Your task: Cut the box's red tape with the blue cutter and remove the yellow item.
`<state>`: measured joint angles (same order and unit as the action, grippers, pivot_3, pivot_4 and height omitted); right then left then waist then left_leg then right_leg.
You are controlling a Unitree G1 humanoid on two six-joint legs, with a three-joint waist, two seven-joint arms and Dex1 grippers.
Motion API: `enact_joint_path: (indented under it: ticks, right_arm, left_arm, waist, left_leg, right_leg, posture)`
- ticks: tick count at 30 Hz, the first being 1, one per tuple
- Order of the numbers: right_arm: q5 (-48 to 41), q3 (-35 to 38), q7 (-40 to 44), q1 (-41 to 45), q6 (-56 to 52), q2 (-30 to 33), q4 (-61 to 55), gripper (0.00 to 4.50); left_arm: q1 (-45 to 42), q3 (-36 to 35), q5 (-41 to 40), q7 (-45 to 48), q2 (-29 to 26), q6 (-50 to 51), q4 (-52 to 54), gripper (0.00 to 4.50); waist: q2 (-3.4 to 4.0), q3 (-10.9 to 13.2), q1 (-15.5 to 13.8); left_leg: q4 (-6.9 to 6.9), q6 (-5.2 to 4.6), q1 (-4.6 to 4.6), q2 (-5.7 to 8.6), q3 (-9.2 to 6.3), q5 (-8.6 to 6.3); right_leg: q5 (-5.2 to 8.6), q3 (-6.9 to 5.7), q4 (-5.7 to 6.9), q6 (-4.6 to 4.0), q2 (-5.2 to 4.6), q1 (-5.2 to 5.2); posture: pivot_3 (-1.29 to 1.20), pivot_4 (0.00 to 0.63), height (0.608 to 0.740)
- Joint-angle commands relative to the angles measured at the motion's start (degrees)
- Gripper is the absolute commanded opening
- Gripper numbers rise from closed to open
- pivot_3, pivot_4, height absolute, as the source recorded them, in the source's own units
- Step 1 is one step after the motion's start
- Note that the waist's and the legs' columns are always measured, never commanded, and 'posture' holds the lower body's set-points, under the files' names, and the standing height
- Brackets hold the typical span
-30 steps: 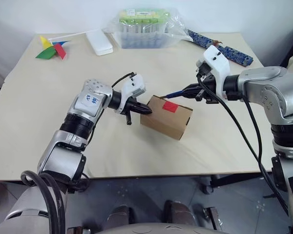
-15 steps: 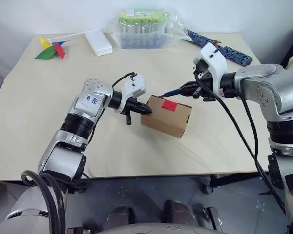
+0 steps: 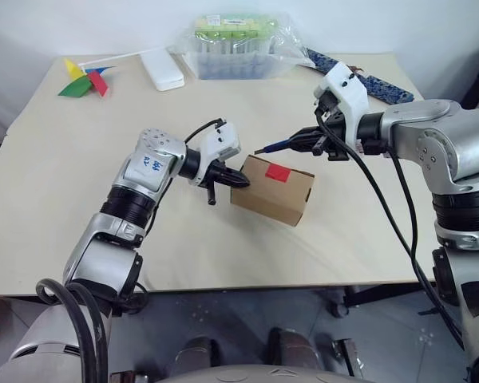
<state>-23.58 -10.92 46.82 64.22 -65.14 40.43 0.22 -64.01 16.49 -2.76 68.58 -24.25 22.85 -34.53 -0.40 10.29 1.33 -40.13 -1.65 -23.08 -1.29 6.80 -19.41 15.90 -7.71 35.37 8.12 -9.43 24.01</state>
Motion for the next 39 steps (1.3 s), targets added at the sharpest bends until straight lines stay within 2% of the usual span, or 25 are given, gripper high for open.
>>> enact_joint_path:
  ticks: [1, 23, 39]
  right_arm:
    - [0.6, 0.2, 1.0, 0.2, 1.3, 0.4, -0.5, 0.17]
    - [3.4, 0.3, 2.3, 0.0, 4.1, 1.0, 3.9, 0.17]
    - [1.1, 2.2, 3.4, 0.4, 0.7, 3.0, -0.5, 0.17]
  left_arm:
    - [0.4, 1.0, 1.1, 0.8, 0.5, -0.3, 0.1, 0.0]
    - [-0.4, 0.6, 1.9, 1.1, 0.5, -1.4, -1.5, 0.0]
    - [-2.5, 0.6, 2.6, 1.1, 1.3, -3.3, -5.4, 0.0]
  waist:
    - [0.0, 0.0, 0.0]
    - [0.0, 0.0, 0.0]
    - [0.0, 0.0, -0.1]
  left_leg:
    - [0.0, 0.0, 0.0, 0.0, 0.0, 0.0]
    - [-0.02, 0.0, 0.01, 0.0, 0.0, 0.0]
    - [-0.03, 0.0, 0.01, 0.0, -0.01, 0.0]
  right_leg:
    - [0.0, 0.0, 0.0, 0.0, 0.0, 0.0]
    - [0.0, 0.0, 0.03, 0.0, 0.0, 0.0]
    - [0.0, 0.0, 0.04, 0.0, 0.0, 0.0]
  posture:
    - [0.0, 0.15, 0.74]
    - [0.0, 0.15, 0.74]
    - [0.0, 0.15, 0.74]
